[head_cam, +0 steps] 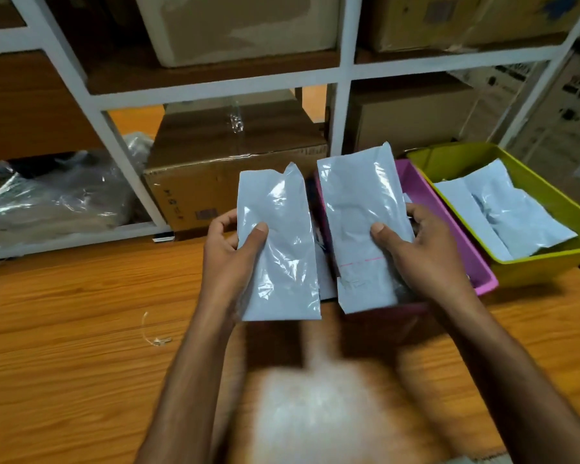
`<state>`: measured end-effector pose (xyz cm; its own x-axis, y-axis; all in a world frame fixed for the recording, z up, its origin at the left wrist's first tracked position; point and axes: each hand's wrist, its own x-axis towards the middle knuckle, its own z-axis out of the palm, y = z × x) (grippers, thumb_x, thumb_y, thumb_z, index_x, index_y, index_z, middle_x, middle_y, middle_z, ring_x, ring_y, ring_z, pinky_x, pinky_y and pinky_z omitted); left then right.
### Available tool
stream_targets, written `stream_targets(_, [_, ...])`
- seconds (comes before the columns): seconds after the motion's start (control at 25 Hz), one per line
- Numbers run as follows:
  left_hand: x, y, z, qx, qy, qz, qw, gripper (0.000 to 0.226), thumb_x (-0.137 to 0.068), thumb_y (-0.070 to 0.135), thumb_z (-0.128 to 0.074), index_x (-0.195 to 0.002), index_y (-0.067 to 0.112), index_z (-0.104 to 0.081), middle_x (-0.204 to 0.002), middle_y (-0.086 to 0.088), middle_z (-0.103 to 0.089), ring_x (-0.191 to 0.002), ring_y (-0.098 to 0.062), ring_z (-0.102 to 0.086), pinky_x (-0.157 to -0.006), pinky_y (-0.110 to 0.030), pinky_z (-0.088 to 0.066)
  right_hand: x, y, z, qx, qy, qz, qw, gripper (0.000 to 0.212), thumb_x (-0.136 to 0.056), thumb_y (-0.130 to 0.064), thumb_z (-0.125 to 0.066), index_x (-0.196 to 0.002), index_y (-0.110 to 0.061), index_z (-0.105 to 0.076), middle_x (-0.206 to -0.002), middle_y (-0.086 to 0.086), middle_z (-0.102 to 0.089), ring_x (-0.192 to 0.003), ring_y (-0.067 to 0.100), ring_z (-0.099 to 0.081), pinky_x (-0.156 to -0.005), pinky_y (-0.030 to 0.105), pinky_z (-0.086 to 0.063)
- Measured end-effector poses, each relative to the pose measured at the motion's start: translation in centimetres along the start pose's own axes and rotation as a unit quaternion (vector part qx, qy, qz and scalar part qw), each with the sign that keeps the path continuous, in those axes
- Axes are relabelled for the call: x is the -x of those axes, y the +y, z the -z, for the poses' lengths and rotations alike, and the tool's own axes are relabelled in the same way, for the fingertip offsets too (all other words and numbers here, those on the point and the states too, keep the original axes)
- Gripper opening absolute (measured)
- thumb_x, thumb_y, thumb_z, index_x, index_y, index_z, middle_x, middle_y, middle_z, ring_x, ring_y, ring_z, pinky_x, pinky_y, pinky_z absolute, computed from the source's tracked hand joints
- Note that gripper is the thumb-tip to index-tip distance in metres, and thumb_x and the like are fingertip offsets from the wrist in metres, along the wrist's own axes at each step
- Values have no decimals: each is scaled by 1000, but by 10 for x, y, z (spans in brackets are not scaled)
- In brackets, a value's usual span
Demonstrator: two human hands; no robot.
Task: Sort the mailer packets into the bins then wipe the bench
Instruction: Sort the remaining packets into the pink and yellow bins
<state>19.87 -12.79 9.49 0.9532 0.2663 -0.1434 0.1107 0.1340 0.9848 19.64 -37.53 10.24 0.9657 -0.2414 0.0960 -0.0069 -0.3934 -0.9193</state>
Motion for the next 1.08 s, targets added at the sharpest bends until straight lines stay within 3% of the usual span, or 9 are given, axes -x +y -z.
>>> stream_targets(0.16, [-1, -12, -75, -3, 5, 9, 1000, 40, -96, 25, -72, -129, 27, -50, -110, 0, -76, -88, -20, -78, -78, -48, -64, -42, 32, 50, 46, -21, 4, 999, 35, -97, -26, -66, -130, -18, -58, -116, -6, -65, -106, 16, -64, -72, 24, -44])
stream_targets(0.32, [-8, -24, -118, 5, 55, 7, 998, 34, -99, 23, -67, -128, 27, -51, -112, -1, -76, -86, -16, -78, -71, -40, -63, -79, 55, 61, 93, -85, -10, 992, 40, -100, -23, -60, -139, -17, -50, -121, -5, -59, -110, 14, -55, -83, 20, -35])
stream_targets(0.48, [-6, -24, -124, -8, 107, 5, 994, 34, -100, 24, -64, -131, 27, -50, -107, 4, -75, -79, -9, -76, -60, -27, -59, -103, 64, 36, 81, -142, -25, 986, 46, -98, -27, -61, -140, -16, -46, -130, -2, -59, -118, 19, -58, -97, 30, -45])
stream_targets(0.68, [-8, -19, -117, -3, 107, -1, 994, 32, -101, 21, -63, -130, 24, -49, -106, -1, -76, -80, -12, -76, -59, -28, -59, -107, 70, 18, 194, -100, -20, 976, 64, -95, -11, -63, -151, -15, -32, -146, 13, -42, -129, 32, -51, -101, 38, -47])
stream_targets(0.92, [-18, -23, -124, -5, 48, 11, 999, 30, -101, 21, -62, -128, 27, -49, -108, -3, -76, -88, -20, -77, -61, -30, -61, -101, 80, 24, 428, -71, 79, 898, 63, -90, -9, -66, -149, -13, -42, -160, 17, -28, -145, 37, -31, -109, 45, -42])
stream_targets(1.0, [-21, -27, -127, -18, 32, 10, 999, 29, -101, 21, -61, -127, 27, -49, -111, -5, -75, -91, -22, -77, -64, -32, -62, -97, 78, 21, 479, -109, 107, 864, 56, -92, -10, -63, -145, -14, -48, -156, 14, -37, -142, 33, -37, -107, 45, -45])
stream_targets(1.08, [-24, -29, -132, -15, 14, 15, 1000, 31, -101, 20, -60, -129, 26, -49, -112, -6, -75, -94, -25, -76, -70, -37, -63, -97, 77, 23, 479, -121, 101, 863, 43, -93, -8, -58, -135, -10, -54, -139, 14, -51, -128, 33, -50, -97, 43, -49])
